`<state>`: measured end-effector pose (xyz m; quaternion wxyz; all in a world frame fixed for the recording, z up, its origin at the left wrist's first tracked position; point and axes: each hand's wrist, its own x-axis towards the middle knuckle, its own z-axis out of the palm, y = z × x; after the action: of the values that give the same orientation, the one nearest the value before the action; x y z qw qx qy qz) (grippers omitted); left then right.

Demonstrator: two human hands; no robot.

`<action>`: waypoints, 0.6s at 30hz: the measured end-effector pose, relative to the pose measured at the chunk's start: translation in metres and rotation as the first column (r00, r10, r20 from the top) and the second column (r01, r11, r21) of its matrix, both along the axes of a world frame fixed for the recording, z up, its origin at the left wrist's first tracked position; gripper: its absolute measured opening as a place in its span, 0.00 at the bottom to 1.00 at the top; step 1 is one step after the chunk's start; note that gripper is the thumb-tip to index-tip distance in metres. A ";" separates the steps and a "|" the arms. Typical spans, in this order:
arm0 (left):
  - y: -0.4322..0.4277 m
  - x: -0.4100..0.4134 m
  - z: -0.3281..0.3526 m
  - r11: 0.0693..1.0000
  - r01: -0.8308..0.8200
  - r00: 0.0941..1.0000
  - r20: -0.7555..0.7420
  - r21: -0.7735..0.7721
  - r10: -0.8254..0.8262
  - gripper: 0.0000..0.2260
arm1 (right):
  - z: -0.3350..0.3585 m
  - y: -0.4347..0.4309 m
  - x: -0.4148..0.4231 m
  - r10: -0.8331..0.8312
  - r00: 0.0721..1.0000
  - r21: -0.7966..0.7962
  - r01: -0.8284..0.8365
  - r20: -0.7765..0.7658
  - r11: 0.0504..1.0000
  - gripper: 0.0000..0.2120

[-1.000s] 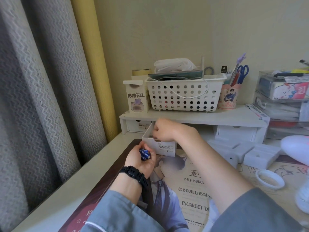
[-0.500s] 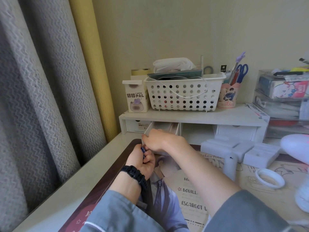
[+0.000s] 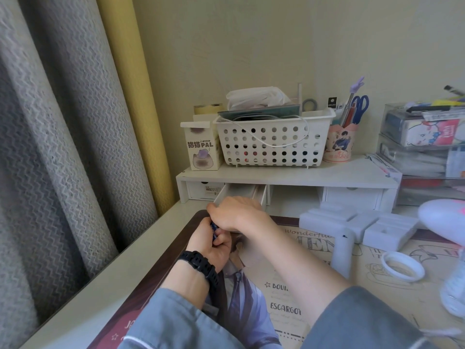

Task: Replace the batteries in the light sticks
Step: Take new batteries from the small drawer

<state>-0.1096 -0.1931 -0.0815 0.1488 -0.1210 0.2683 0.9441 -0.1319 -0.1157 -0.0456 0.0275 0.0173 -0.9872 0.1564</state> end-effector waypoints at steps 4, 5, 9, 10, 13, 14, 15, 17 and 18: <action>0.000 0.001 0.001 1.000 0.004 1.000 0.003 0.003 -0.004 0.13 | 0.000 -0.001 0.000 -0.015 1.000 -0.012 0.015 -0.021 1.000 0.27; 0.000 0.002 0.001 1.000 0.010 1.000 0.005 0.003 -0.010 0.13 | 0.001 0.001 0.000 -0.007 1.000 -0.019 0.007 -0.006 1.000 0.27; -0.001 0.002 0.001 0.999 0.009 1.000 0.023 0.048 -0.010 0.13 | 0.005 0.004 -0.004 0.047 0.998 -0.061 -0.044 0.041 0.997 0.27; -0.001 0.002 0.001 0.998 0.007 1.000 0.030 0.061 -0.009 0.14 | 0.005 0.006 -0.006 0.062 0.997 -0.081 -0.058 0.049 0.995 0.27; -0.003 0.003 -0.001 0.994 0.016 0.999 0.046 0.108 -0.021 0.15 | 0.011 0.013 -0.007 0.107 0.993 -0.139 -0.100 0.041 0.985 0.22; -0.004 0.003 -0.001 0.993 0.024 0.998 0.051 0.119 -0.030 0.15 | 0.014 0.016 -0.005 0.127 0.991 -0.155 -0.121 0.030 0.981 0.22; -0.004 0.003 0.000 0.992 0.030 0.998 0.060 0.122 -0.037 0.15 | 0.017 0.019 -0.005 0.152 0.988 -0.168 -0.146 0.021 0.975 0.21; -0.005 0.002 0.002 0.993 0.011 0.995 0.094 0.118 -0.023 0.14 | 0.021 0.024 -0.007 0.194 0.981 -0.184 -0.191 -0.002 0.964 0.16; -0.005 0.001 0.002 0.992 -0.015 0.994 0.110 0.128 0.001 0.13 | 0.023 0.026 -0.007 0.198 0.980 -0.206 -0.196 -0.013 0.959 0.12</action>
<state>-0.1085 -0.1981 -0.0795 0.1672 -0.1639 0.1979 0.9518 -0.1392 -0.0896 -0.0225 0.0095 0.1120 -0.9591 0.2599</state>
